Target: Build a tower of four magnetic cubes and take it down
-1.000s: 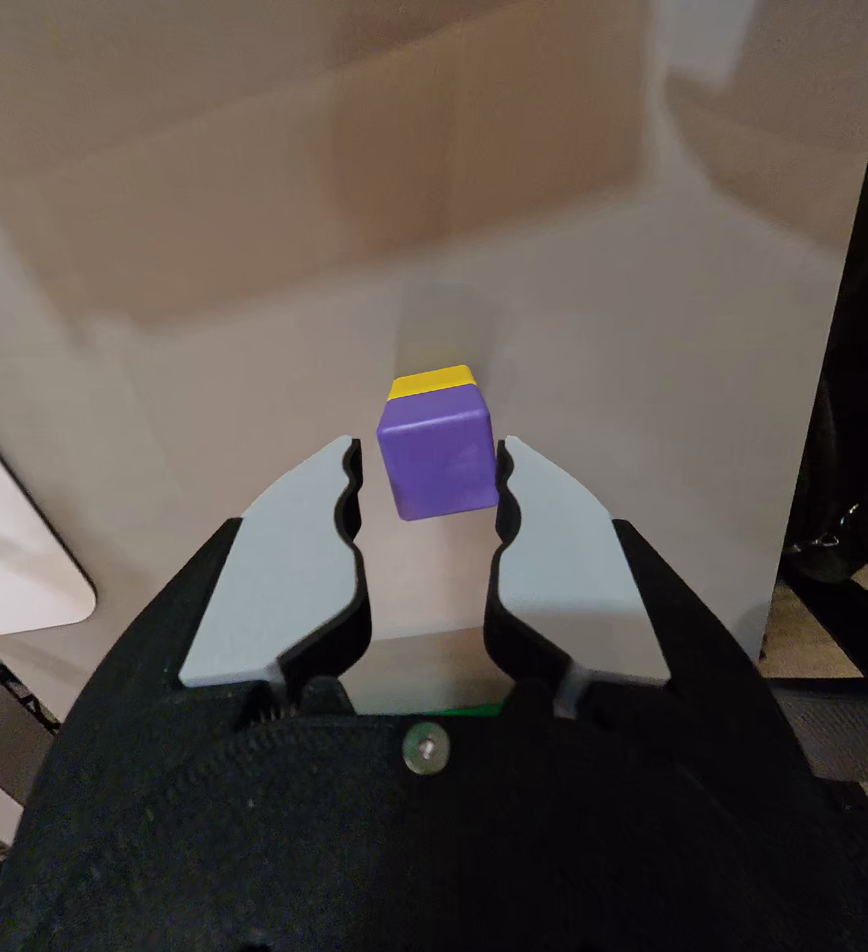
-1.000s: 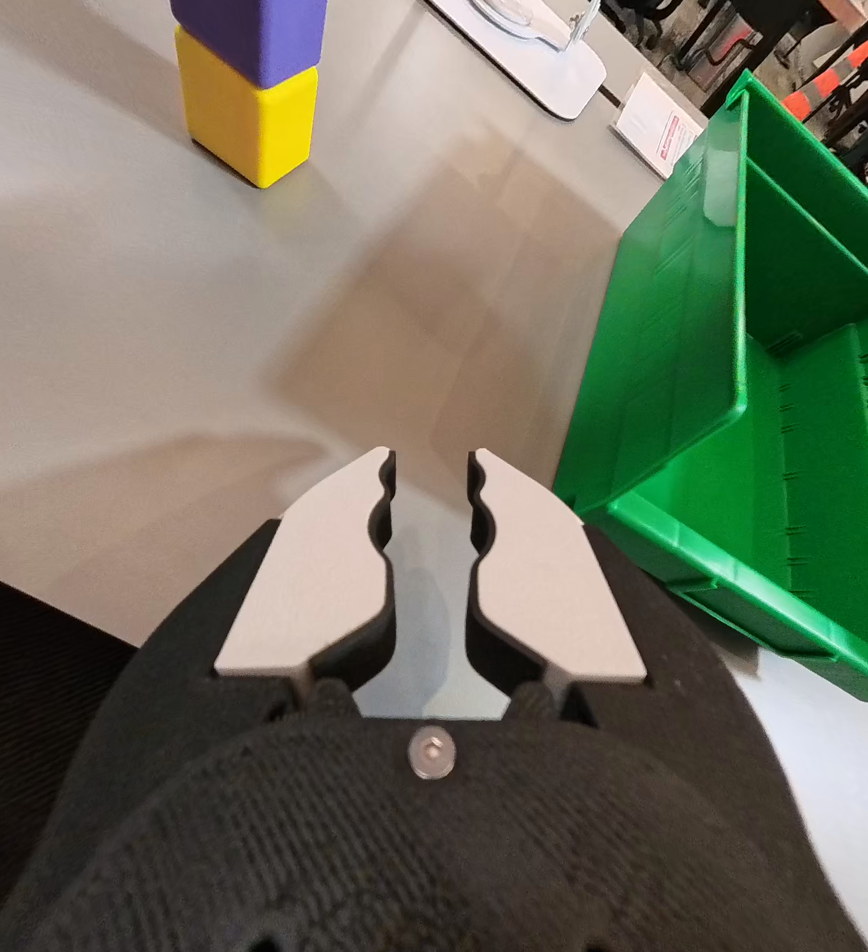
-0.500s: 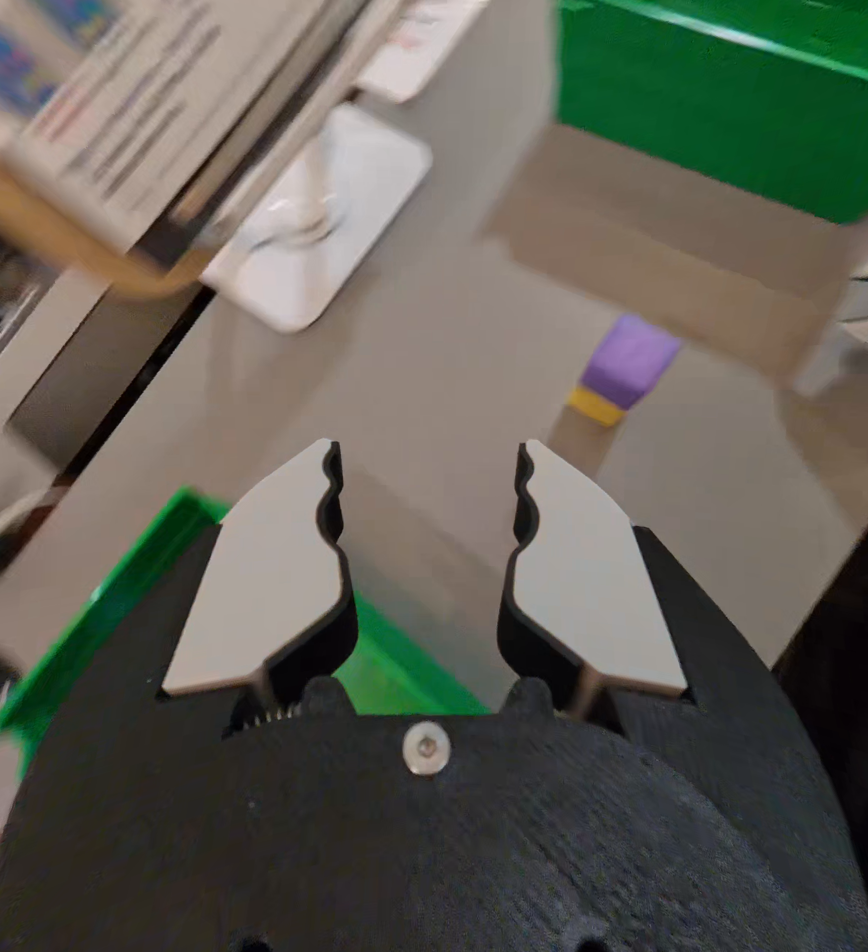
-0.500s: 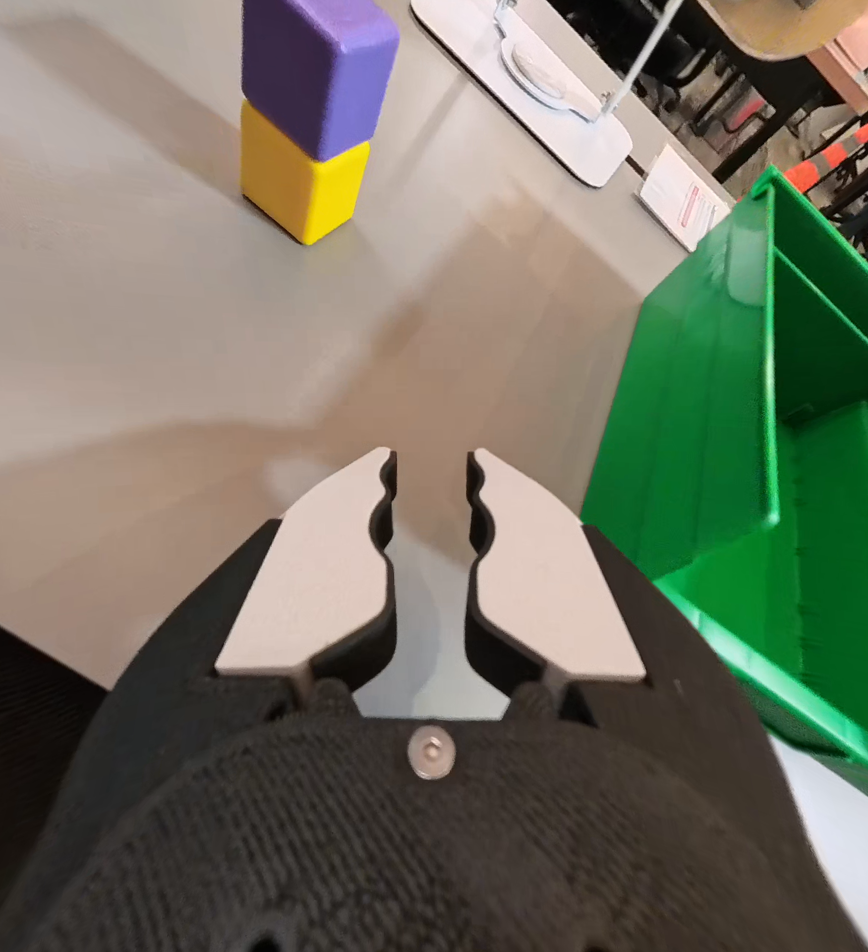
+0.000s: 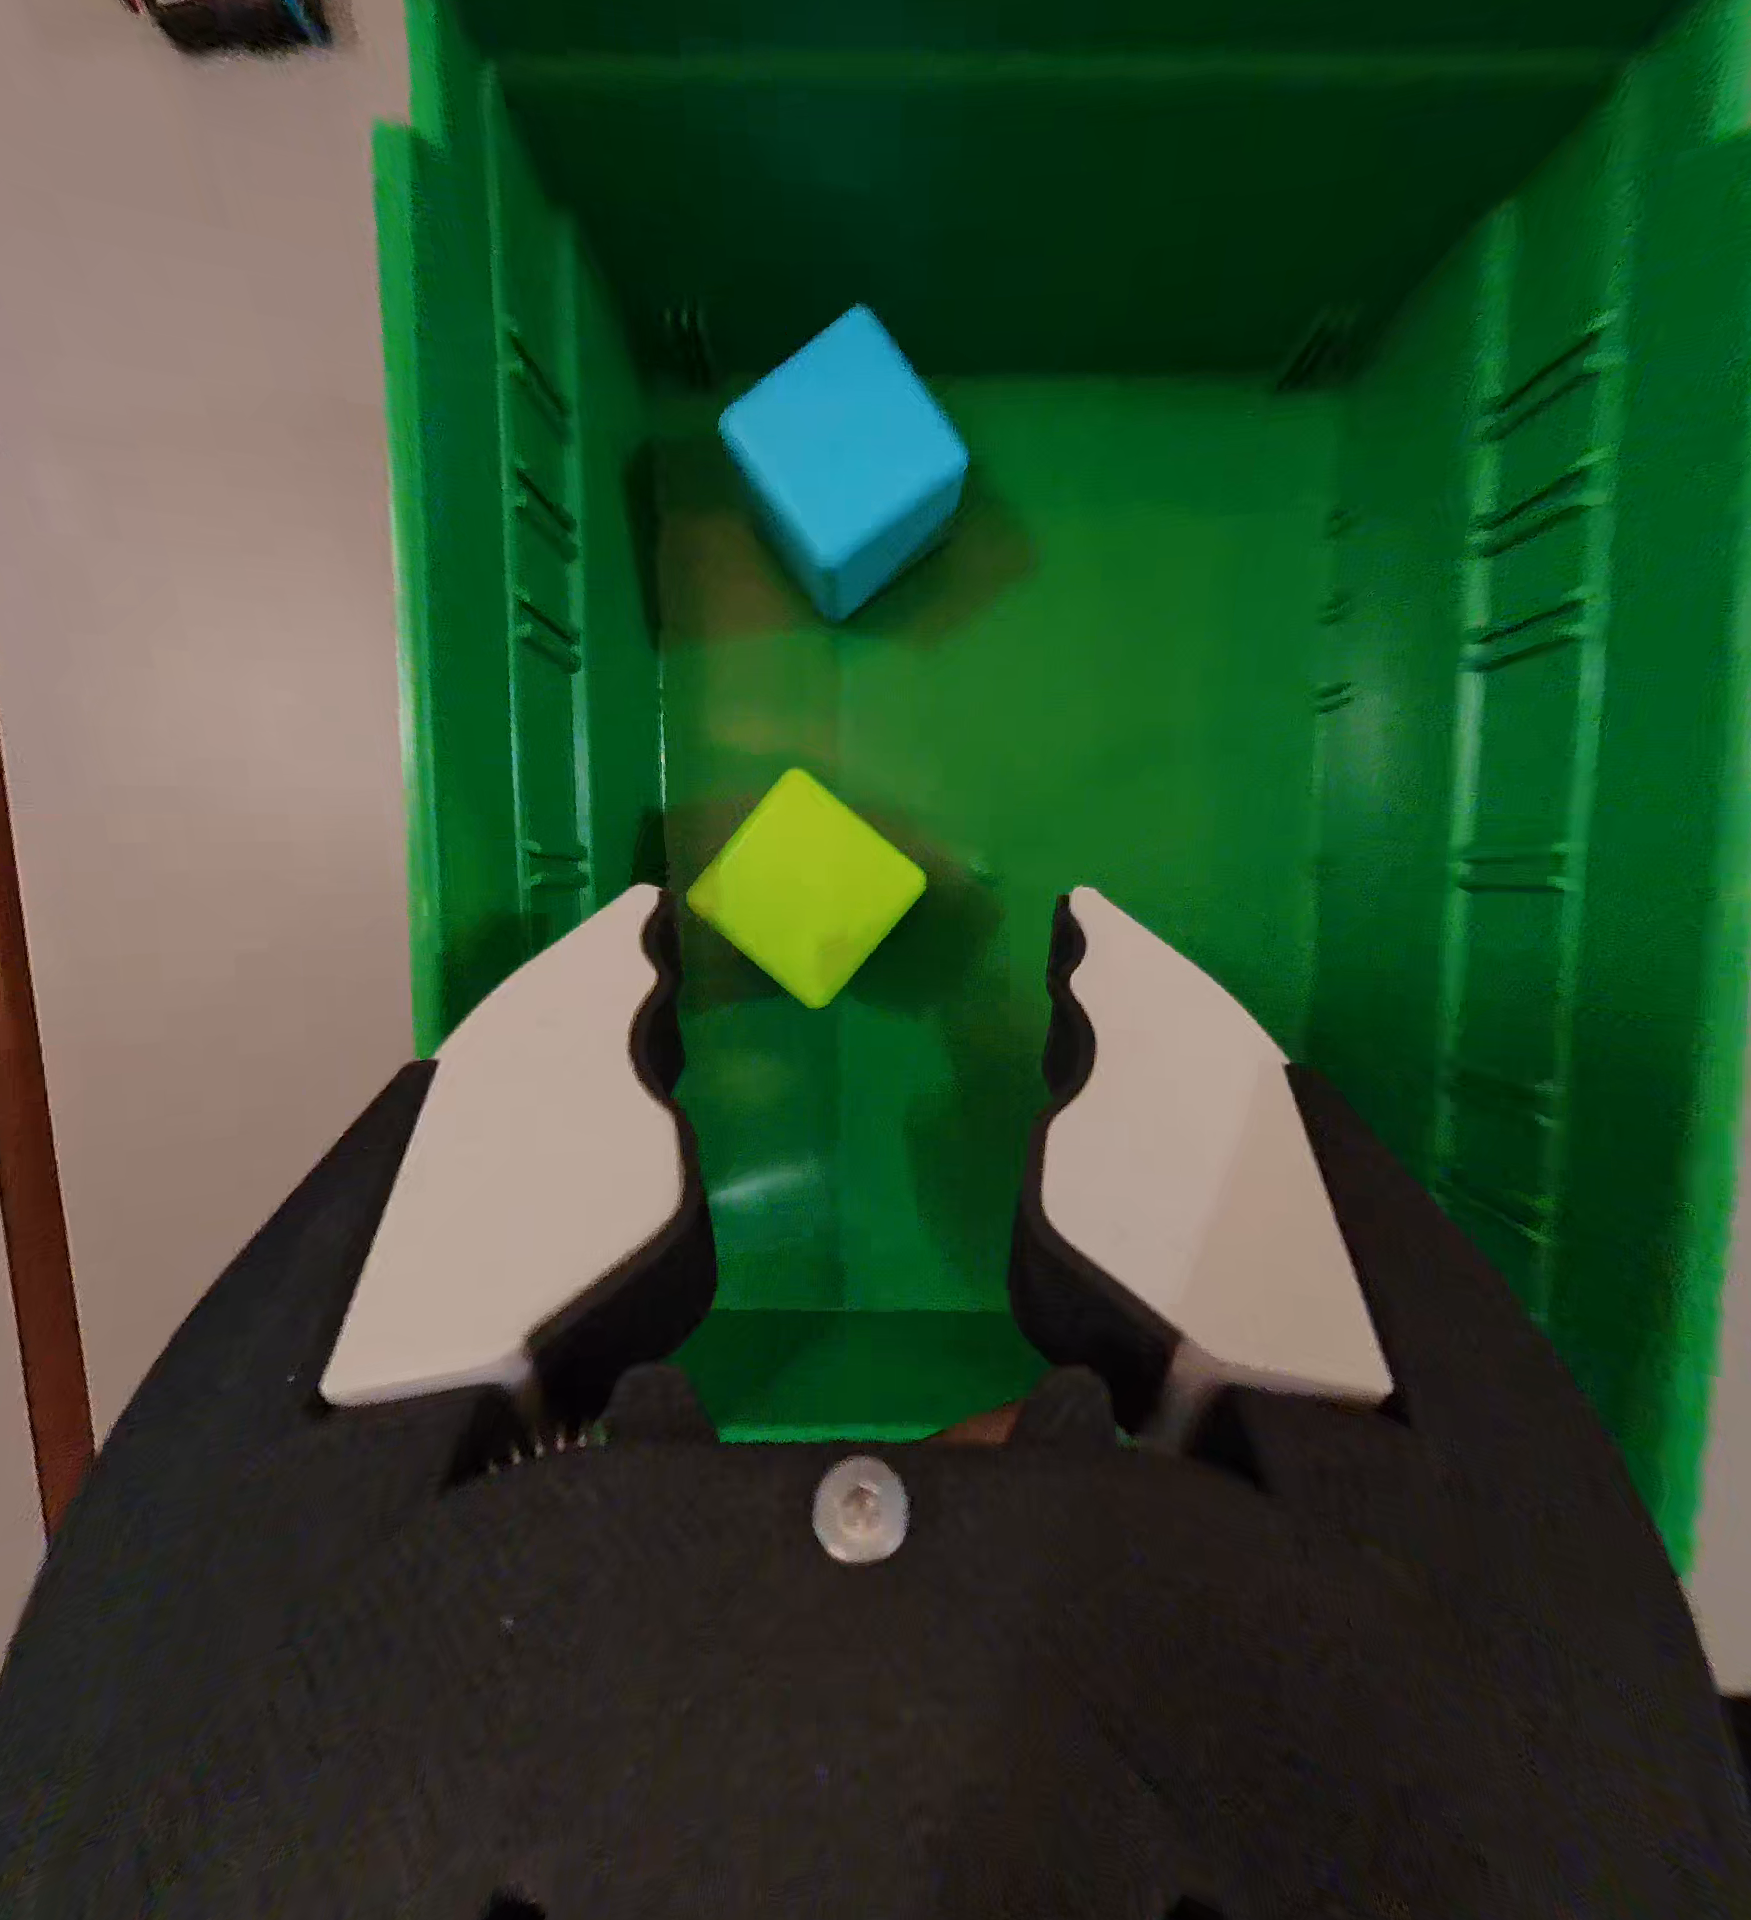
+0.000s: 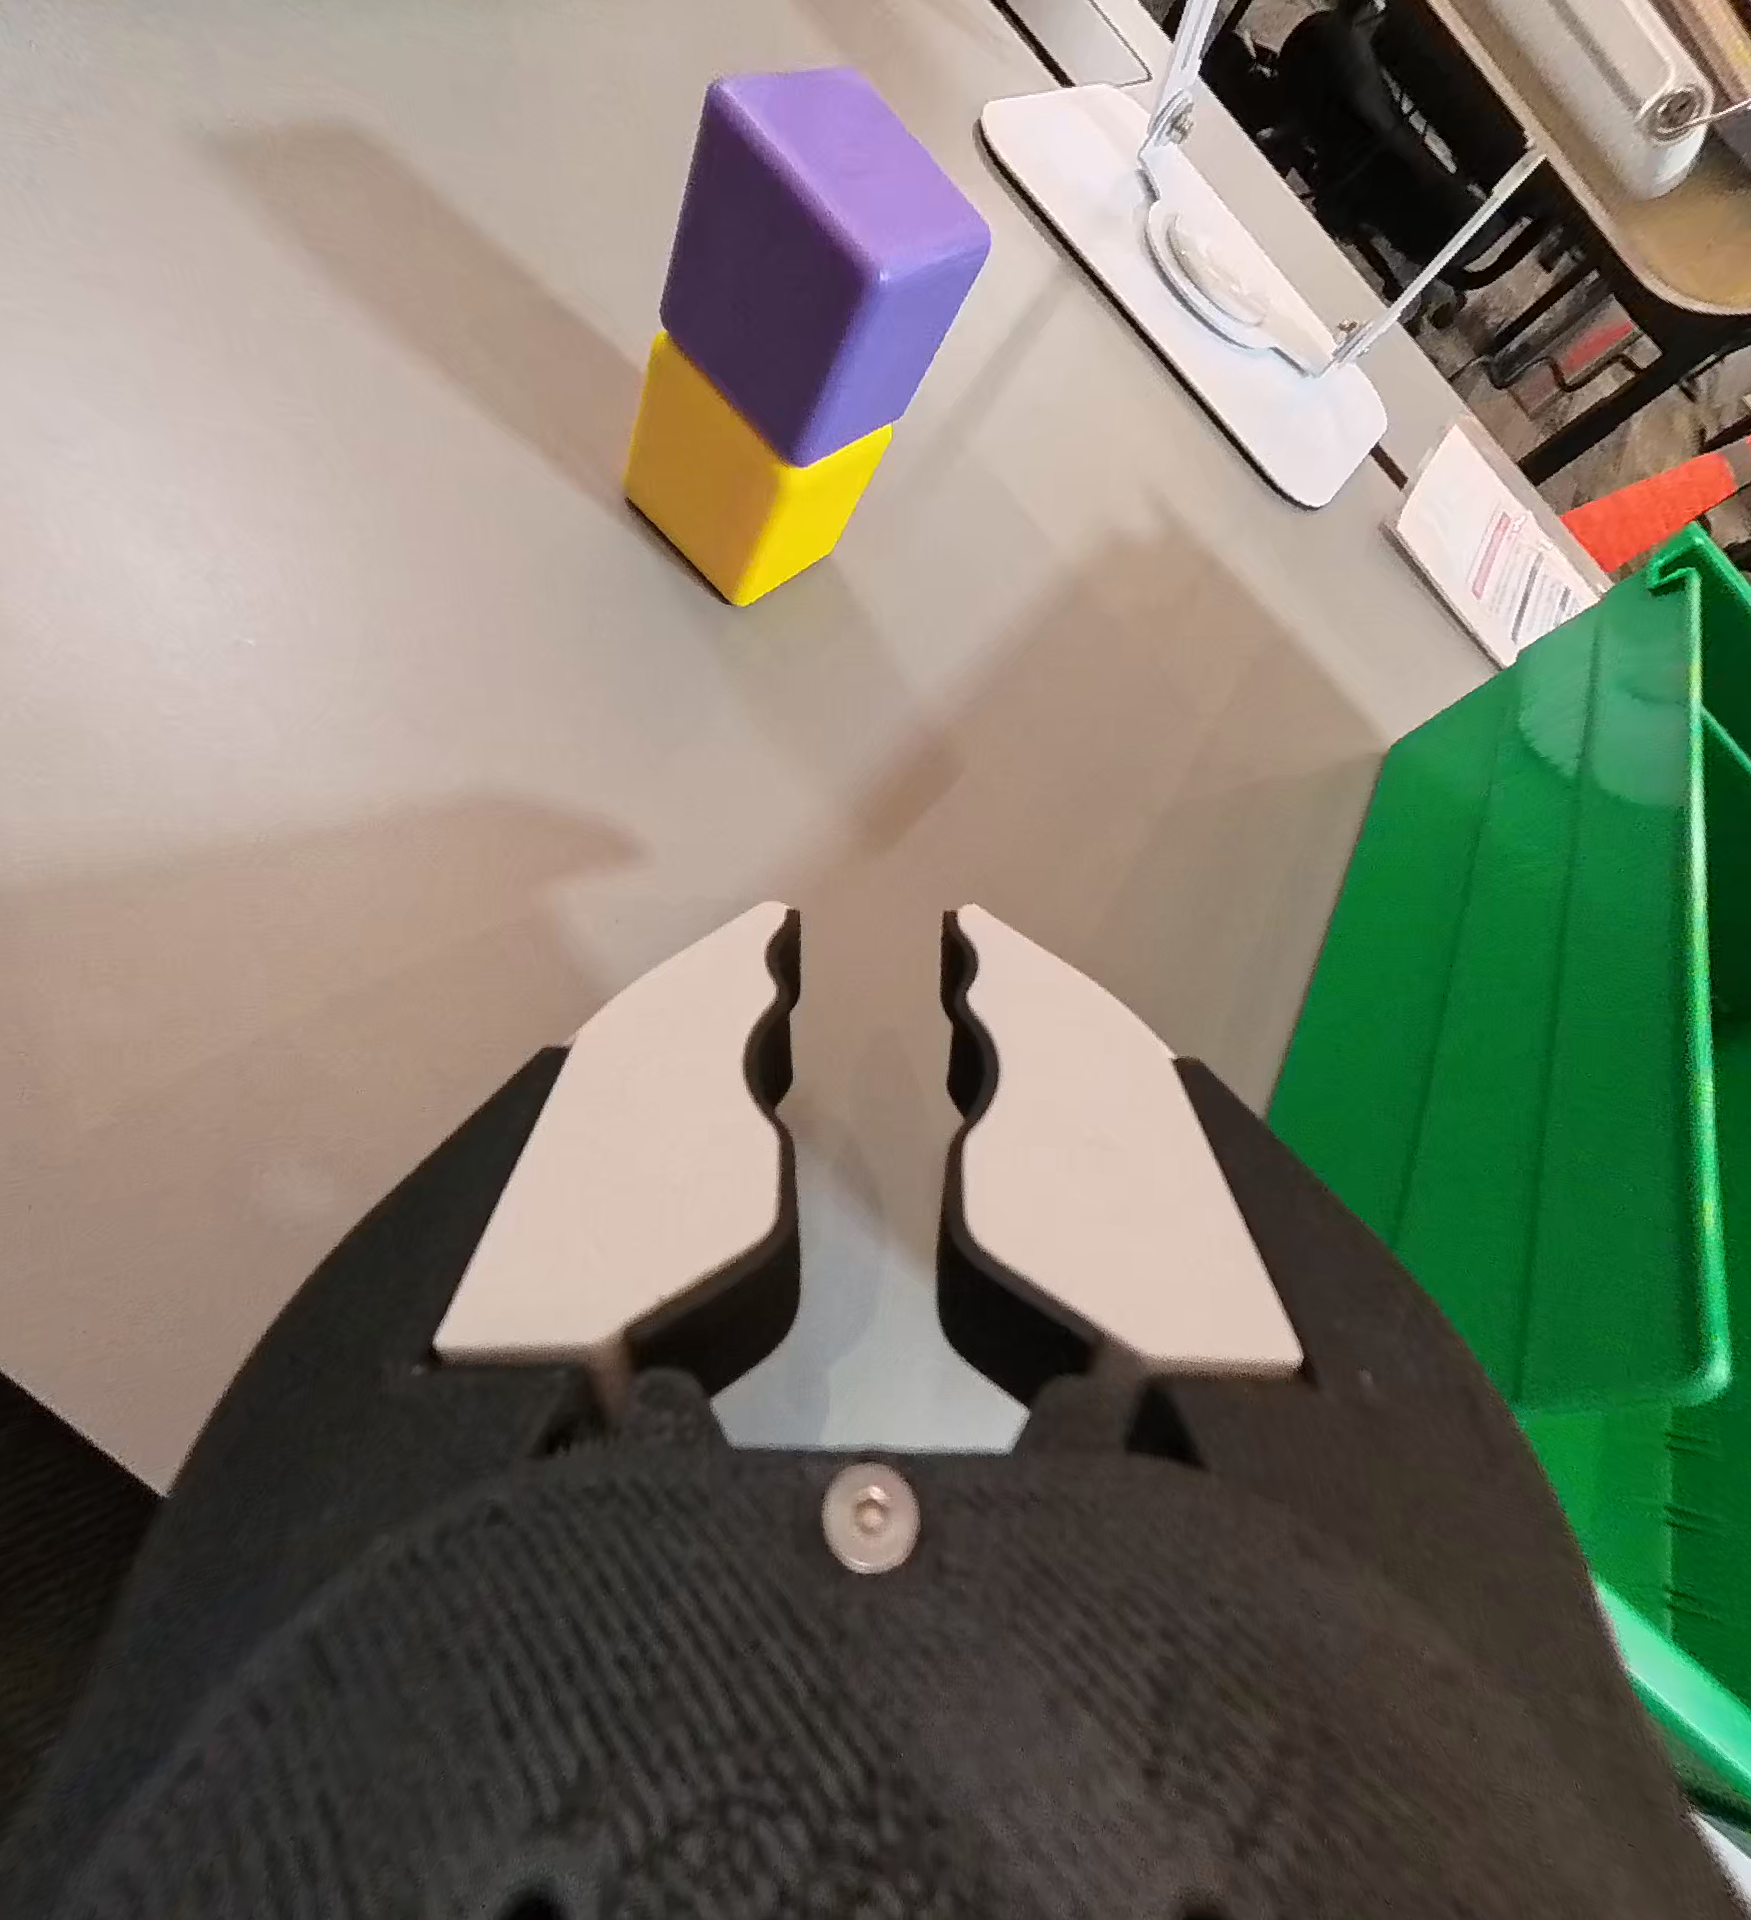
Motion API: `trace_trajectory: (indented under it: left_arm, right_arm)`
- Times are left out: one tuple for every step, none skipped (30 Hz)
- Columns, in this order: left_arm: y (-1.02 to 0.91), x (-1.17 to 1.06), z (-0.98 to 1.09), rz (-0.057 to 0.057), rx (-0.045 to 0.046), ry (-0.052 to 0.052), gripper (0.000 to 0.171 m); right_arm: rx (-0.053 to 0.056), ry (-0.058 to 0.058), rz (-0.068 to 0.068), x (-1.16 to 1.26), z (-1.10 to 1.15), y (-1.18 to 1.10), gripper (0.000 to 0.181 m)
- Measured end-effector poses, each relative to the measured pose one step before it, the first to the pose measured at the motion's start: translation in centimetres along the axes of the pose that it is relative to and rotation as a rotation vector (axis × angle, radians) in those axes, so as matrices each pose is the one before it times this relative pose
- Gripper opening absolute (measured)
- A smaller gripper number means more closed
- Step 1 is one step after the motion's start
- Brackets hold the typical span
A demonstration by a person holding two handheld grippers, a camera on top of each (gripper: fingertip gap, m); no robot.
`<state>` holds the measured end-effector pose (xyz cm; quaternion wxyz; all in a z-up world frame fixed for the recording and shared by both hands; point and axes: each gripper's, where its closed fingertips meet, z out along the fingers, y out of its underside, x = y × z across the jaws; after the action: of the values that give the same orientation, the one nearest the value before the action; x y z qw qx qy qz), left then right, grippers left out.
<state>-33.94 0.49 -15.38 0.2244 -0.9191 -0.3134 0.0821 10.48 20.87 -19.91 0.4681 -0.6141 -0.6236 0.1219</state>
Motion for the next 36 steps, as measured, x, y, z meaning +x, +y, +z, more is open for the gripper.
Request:
trace_trajectory:
  left_arm:
    - [0.263, -0.269, 0.726, -0.0035, -0.02010, -0.0311, 0.069]
    - [0.206, -0.135, 0.641, 0.0000, -0.01921, -0.0257, 0.069]
    - [0.195, -0.032, 0.591, 0.0004, -0.01849, -0.0197, 0.070]
    - [0.186, 0.032, 0.554, -0.0001, -0.01766, -0.0149, 0.070]
    - [0.196, -0.081, 0.539, -0.0042, -0.01682, -0.0192, 0.070]
    - [0.265, -0.121, 0.541, -0.0041, -0.01980, -0.0167, 0.070]
    - [0.350, -0.307, 0.534, -0.0024, -0.02335, -0.0244, 0.071]
    - [0.185, -0.454, 0.413, 0.0040, -0.01485, -0.0337, 0.071]
    - [-0.103, -0.392, 0.148, 0.0028, 0.00410, -0.0363, 0.068]
    - [-0.082, 0.051, 0.085, -0.0055, 0.00230, -0.0041, 0.063]
    - [0.020, 0.197, 0.141, -0.0073, -0.00282, 0.0089, 0.064]
    - [0.116, 0.054, 0.181, 0.0052, -0.00626, -0.0008, 0.063]
    - [0.172, -0.001, 0.180, 0.0106, -0.00911, -0.0037, 0.064]
    - [0.079, -0.008, 0.081, 0.0093, -0.00293, -0.0001, 0.065]
    - [-0.016, 0.043, -0.016, 0.0068, 0.00312, 0.0079, 0.064]
    - [-0.026, 0.207, -0.109, 0.0103, 0.00422, 0.0221, 0.064]
    - [-0.041, 0.491, -0.188, 0.0211, 0.00660, 0.0422, 0.064]
    - [0.020, 0.630, -0.210, 0.0376, 0.00330, 0.0483, 0.064]
    - [0.019, 0.683, -0.195, 0.0401, 0.00510, 0.0461, 0.063]
    - [-0.039, 0.665, -0.130, 0.0399, 0.00645, 0.0417, 0.063]
    - [-0.105, 0.635, -0.068, 0.0401, 0.00974, 0.0356, 0.063]
    - [-0.161, 0.616, -0.023, 0.0398, 0.01204, 0.0314, 0.063]
    - [-0.165, 0.520, 0.009, 0.0365, 0.01214, 0.0233, 0.063]
    - [-0.155, 0.343, 0.029, 0.0280, 0.00978, 0.0131, 0.063]
    - [-0.101, 0.152, 0.022, 0.0180, 0.00445, 0.0025, 0.063]
    - [-0.067, -0.013, 0.036, 0.0052, 0.00136, -0.0070, 0.063]
    - [-0.059, -0.104, 0.021, -0.0057, -0.00040, -0.0121, 0.062]
    - [-0.047, -0.084, -0.004, -0.0140, -0.00122, -0.0101, 0.062]
    - [-0.046, 0.039, -0.055, -0.0283, -0.00205, 0.0002, 0.062]
    - [-0.148, 0.060, -0.092, -0.0430, 0.00223, 0.0060, 0.063]
    - [-0.287, -0.008, -0.115, -0.0489, 0.00980, 0.0059, 0.065]
    - [-0.385, -0.001, -0.145, -0.0430, 0.01888, 0.0067, 0.064]
    - [-0.311, 0.057, -0.140, -0.0332, 0.01733, 0.0089, 0.064]
    - [-0.078, -0.013, -0.084, -0.0263, 0.00463, 0.0027, 0.064]
    - [0.242, -0.240, -0.004, -0.0182, -0.01597, -0.0133, 0.064]
    - [0.377, -0.406, 0.073, -0.0059, -0.02237, -0.0277, 0.064]
  right_arm:
    - [0.0011, 0.0019, -0.0013, 0.043, -0.044, 0.001, 0.026]
    - [0.0010, 0.0038, -0.0019, 0.077, -0.035, 0.013, 0.026]
    - [0.0010, 0.0045, -0.0018, 0.083, -0.052, 0.009, 0.026]
    - [0.0007, 0.0034, -0.0007, 0.072, -0.033, 0.019, 0.026]
    - [-0.0002, 0.0011, 0.0006, 0.034, -0.015, 0.026, 0.026]
    - [-0.0013, -0.0004, 0.0008, -0.009, -0.011, 0.060, 0.026]
    - [-0.0019, 0.0000, -0.0003, 0.005, -0.023, 0.075, 0.026]
    - [-0.0014, 0.0016, -0.0014, 0.012, -0.037, 0.054, 0.026]
    - [-0.0002, 0.0029, -0.0017, 0.041, -0.039, 0.024, 0.026]
    - [0.0009, 0.0035, -0.0011, 0.049, -0.052, -0.014, 0.026]
    - [0.0006, 0.0021, -0.0004, 0.026, -0.029, -0.014, 0.026]
    - [-0.0004, 0.0004, -0.0005, -0.009, -0.012, 0.001, 0.026]
    - [-0.0012, 0.0003, -0.0016, -0.013, 0.000, 0.019, 0.026]
    - [-0.0011, 0.0008, -0.0023, -0.015, 0.011, 0.003, 0.026]
    - [-0.0004, 0.0005, -0.0021, -0.017, 0.008, 0.000, 0.026]
    - [0.0001, 0.0001, -0.0019, -0.020, 0.007, -0.014, 0.026]
    - [0.0000, 0.0000, -0.0018, -0.022, 0.007, -0.014, 0.026]
    - [-0.0001, 0.0000, -0.0018, -0.020, -0.002, -0.005, 0.026]
    - [-0.0002, 0.0000, -0.0015, -0.018, 0.007, 0.006, 0.026]
    - [-0.0005, -0.0003, -0.0009, -0.005, 0.009, 0.007, 0.026]
    - [-0.0005, -0.0002, -0.0004, -0.007, 0.009, 0.007, 0.026]
    - [0.0001, 0.0002, -0.0002, 0.004, 0.001, -0.002, 0.026]
    - [0.0005, 0.0005, -0.0002, 0.006, -0.013, -0.010, 0.026]
    - [0.0002, 0.0007, -0.0005, 0.010, -0.015, -0.006, 0.026]
    - [0.0001, 0.0008, -0.0008, -0.001, -0.008, -0.006, 0.026]
    - [0.0000, 0.0006, -0.0009, 0.000, 0.001, 0.004, 0.026]
    - [-0.0005, 0.0000, -0.0007, -0.001, 0.009, 0.007, 0.026]
    - [-0.0008, -0.0005, -0.0006, -0.014, 0.012, 0.018, 0.026]
    - [-0.0010, -0.0009, -0.0007, -0.020, 0.018, 0.013, 0.026]
    - [-0.0008, -0.0006, -0.0008, -0.013, 0.012, 0.018, 0.026]
    - [-0.0006, -0.0001, -0.0009, -0.002, 0.009, 0.008, 0.026]
    - [-0.0003, 0.0002, -0.0009, -0.004, -0.002, 0.009, 0.026]
    - [-0.0002, 0.0005, -0.0007, 0.003, -0.006, 0.000, 0.026]
    - [0.0000, 0.0007, -0.0004, 0.014, -0.008, 0.007, 0.026]
    - [0.0000, 0.0006, -0.0001, 0.008, 0.000, 0.000, 0.026]
    - [-0.0001, 0.0000, -0.0001, 0.000, -0.001, 0.001, 0.026]
